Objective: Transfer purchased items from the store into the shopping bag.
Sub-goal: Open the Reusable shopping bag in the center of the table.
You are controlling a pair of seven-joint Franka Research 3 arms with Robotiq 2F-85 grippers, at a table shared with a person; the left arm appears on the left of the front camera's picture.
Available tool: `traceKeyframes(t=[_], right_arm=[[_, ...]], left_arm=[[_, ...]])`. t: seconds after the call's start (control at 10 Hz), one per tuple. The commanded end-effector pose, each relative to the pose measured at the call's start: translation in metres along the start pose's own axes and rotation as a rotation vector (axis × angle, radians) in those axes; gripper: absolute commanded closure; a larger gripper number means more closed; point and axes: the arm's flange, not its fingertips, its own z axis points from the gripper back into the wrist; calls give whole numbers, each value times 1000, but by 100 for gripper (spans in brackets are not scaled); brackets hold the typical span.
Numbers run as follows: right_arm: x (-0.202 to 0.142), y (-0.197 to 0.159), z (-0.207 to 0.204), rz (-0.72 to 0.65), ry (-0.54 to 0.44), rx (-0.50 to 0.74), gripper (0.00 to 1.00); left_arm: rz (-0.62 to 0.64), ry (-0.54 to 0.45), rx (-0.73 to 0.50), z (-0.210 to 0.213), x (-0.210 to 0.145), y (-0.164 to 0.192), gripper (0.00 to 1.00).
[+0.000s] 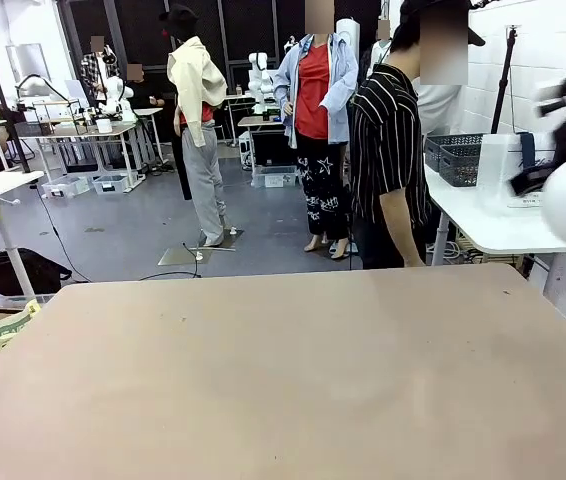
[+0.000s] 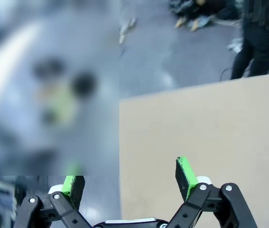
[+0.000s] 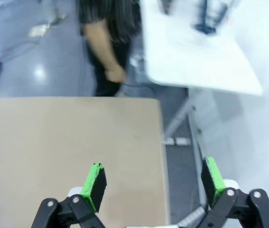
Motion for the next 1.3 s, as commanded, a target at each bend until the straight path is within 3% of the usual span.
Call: traceKeyframes(t=[0.0,0.2,0.4,0.5,1.2], right_arm=[[-5,-44,-48,-175,114,-85,0],[-54,-109,-72,-342,196,-123,0],[-93,-121,-97,-374,259,-104,0],[-77,-131,-78,-311,235,-136,0],[-77,-131,-78,-311,235,-136,0]], left_arm=[[200,110,26,-15,-62,40,0],[252,205,-11,-39,-93,61,0],[316,235,-27,-62,-99,62,0],[266,233,13,-46,-79,90,0],[266,233,13,-46,-79,90,0]])
